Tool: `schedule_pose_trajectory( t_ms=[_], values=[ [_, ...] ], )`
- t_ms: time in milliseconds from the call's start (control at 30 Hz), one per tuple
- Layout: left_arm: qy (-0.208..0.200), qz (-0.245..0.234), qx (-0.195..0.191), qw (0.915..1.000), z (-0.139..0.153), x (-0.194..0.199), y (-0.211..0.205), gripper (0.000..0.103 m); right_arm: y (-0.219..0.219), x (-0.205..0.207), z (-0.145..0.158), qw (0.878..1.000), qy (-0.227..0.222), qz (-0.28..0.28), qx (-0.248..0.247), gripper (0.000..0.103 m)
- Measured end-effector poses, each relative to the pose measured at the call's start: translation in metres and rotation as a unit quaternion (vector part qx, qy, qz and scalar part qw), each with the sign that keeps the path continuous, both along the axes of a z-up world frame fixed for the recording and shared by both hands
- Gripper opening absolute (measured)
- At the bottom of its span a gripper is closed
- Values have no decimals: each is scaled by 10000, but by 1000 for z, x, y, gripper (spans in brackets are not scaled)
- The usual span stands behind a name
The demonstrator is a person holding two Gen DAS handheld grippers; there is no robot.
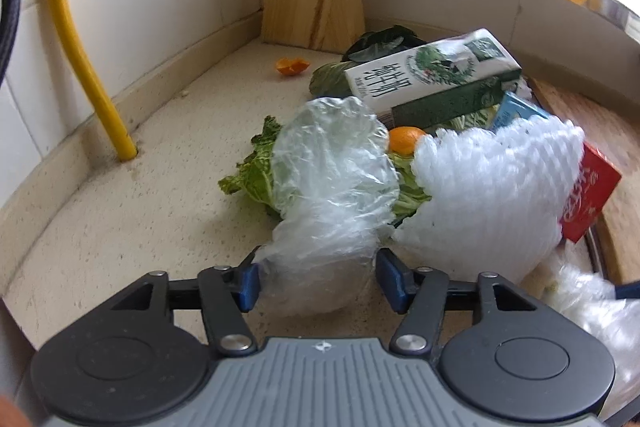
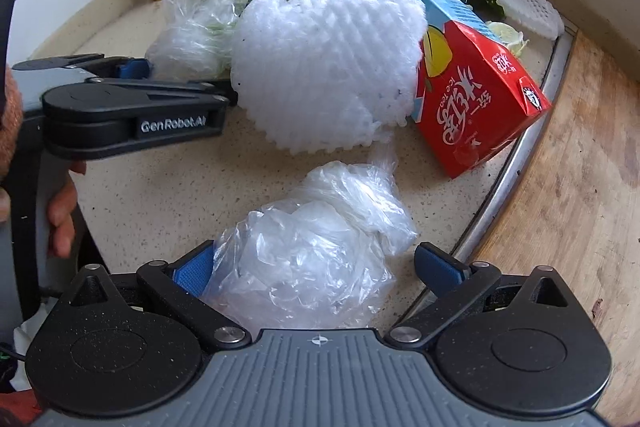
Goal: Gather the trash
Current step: 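Close the right gripper on the clear plastic bag while the left gripper grasps another bag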
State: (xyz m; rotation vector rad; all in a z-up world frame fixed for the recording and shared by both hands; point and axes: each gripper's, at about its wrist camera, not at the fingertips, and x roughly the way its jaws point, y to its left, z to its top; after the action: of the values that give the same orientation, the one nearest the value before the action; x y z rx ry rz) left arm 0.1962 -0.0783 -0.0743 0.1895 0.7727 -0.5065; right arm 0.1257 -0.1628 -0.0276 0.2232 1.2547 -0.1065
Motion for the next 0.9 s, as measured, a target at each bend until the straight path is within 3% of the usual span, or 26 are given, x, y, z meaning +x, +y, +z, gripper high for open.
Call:
schedule_pose_trajectory(
  t_ms=[100, 200, 300, 367, 433, 500, 567, 700, 900],
  values=[
    [30, -46, -162, 9999, -3, 1, 0, 80, 1, 1, 1, 10000, -34, 3, 1, 102],
    [58, -34, -229, 9997, -4, 2, 0, 83, -1, 0, 3, 10000, -77, -26, 7, 100],
    [-41, -118, 37, 9999, -4, 1, -5, 85, -3, -1, 5, 9999, -147, -46, -3, 94],
    [12, -47, -4, 10000, -4, 1, -4, 85, -3, -2, 7, 9997, -211, -45, -74, 79],
    [-15, -32, 9, 10000, -4, 0, -5, 81, -5, -4, 10, 9995, -303, -62, -103, 69],
    [-64, -43, -21, 10000, -2, -1, -5, 57, -8, -4, 10, 9993, -346, -100, -53, 67],
    [-37, 17, -63, 10000, 1, 0, -5, 40, -10, -6, 11, 9993, -365, -117, -53, 61],
    [121, 88, -227, 9996, 4, 2, 2, 34, -12, -10, 13, 9992, -373, -106, -9, 55],
    [86, 207, -324, 9992, 13, -8, 10, 33, -16, -18, 21, 9986, -481, -170, 149, 52]
  ],
)
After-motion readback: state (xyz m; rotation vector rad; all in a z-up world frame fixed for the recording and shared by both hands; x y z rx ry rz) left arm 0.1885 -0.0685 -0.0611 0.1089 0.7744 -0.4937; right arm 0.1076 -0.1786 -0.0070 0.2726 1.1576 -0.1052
